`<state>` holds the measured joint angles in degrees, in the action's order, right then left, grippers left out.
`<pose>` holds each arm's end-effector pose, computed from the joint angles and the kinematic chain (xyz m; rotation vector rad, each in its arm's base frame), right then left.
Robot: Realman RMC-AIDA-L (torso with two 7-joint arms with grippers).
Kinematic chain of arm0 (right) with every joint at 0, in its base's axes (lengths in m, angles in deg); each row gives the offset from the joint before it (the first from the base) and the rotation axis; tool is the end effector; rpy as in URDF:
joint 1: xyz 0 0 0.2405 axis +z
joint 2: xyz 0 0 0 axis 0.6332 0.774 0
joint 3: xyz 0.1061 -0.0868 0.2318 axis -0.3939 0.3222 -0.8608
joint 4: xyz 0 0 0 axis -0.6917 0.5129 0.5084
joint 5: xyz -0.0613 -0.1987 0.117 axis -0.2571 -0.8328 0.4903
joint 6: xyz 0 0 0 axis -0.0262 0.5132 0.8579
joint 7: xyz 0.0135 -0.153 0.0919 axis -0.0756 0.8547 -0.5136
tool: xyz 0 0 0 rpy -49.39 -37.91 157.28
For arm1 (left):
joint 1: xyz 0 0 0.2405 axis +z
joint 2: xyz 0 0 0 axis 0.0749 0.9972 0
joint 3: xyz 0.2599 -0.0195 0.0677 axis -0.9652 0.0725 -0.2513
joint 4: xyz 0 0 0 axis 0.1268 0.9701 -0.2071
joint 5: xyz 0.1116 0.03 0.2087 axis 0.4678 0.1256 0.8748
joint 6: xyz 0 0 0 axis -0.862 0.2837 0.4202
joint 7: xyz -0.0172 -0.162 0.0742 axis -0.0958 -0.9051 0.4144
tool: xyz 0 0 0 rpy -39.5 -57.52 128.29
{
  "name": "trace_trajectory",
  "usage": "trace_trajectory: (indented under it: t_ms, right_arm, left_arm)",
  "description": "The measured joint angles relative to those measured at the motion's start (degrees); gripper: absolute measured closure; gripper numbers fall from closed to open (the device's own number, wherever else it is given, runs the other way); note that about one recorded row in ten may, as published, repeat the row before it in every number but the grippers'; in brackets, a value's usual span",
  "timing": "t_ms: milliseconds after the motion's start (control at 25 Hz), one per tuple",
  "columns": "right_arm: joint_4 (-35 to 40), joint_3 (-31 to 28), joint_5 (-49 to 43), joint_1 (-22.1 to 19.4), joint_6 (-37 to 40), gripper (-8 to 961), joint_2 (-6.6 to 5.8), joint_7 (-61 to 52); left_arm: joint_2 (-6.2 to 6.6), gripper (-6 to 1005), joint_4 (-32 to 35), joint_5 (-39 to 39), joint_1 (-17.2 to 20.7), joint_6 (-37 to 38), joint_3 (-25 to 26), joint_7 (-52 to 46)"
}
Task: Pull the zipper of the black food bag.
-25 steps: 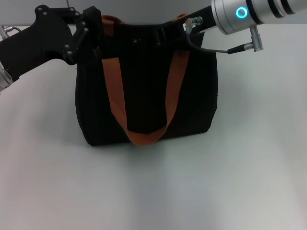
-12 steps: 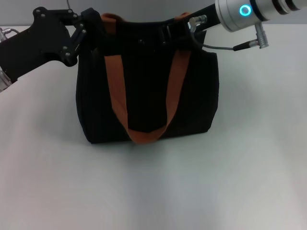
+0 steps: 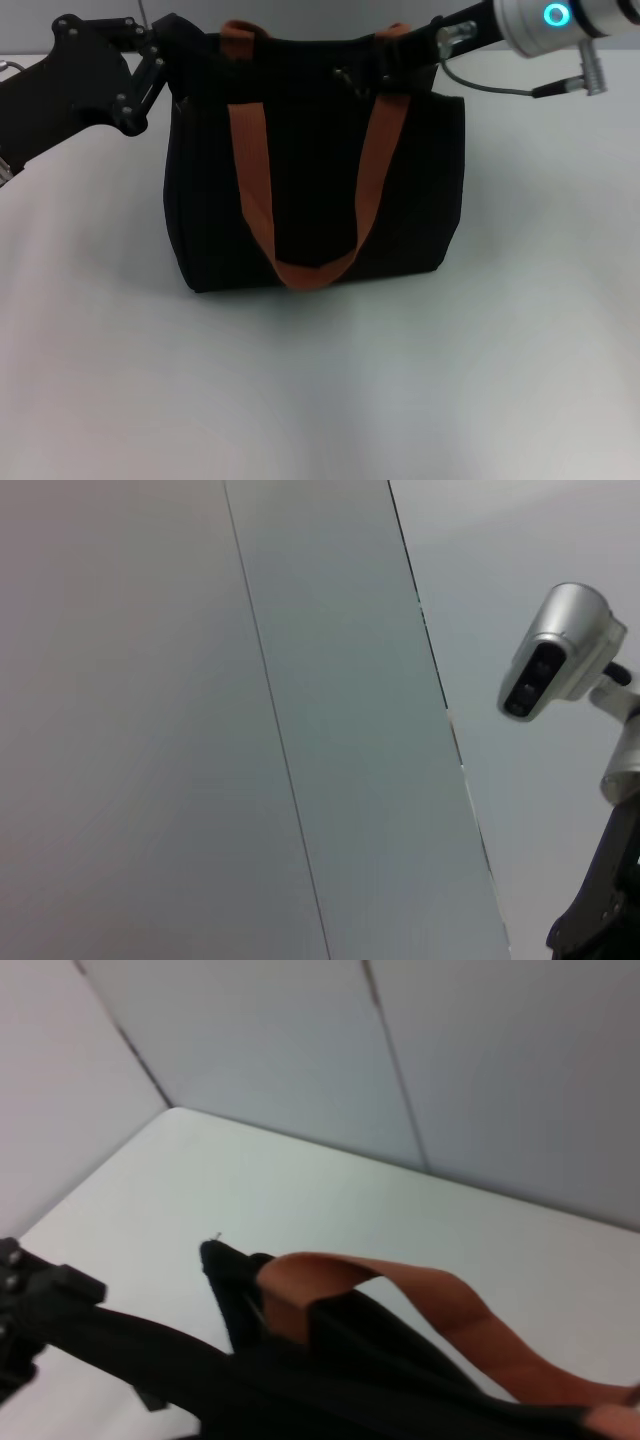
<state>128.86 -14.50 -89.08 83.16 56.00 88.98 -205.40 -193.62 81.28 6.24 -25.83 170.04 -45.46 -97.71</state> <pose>0.0821 0.4532 -0.0289 -2.5148 1.1104 0.2064 -0.2500 0.3950 0.0230 -2.2770 0.0051 -0.9856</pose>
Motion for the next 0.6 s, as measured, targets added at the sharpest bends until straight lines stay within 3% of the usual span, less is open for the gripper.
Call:
trace_trajectory:
  t_ms: [360,600]
  right_arm:
    - [8.8,-0.6,-2.9,-5.7,1.8,953,0.16,-2.6]
    - [10.1,-0.7,-2.7,-6.8,2.2,950,0.2,-3.1]
  left_arm:
    - [0.11,945,0.1,-0.1,0.3,-0.1,0.1,0.0]
    - [0.14,944,0.0,-0.2,0.6,-0.1,0.1,0.0]
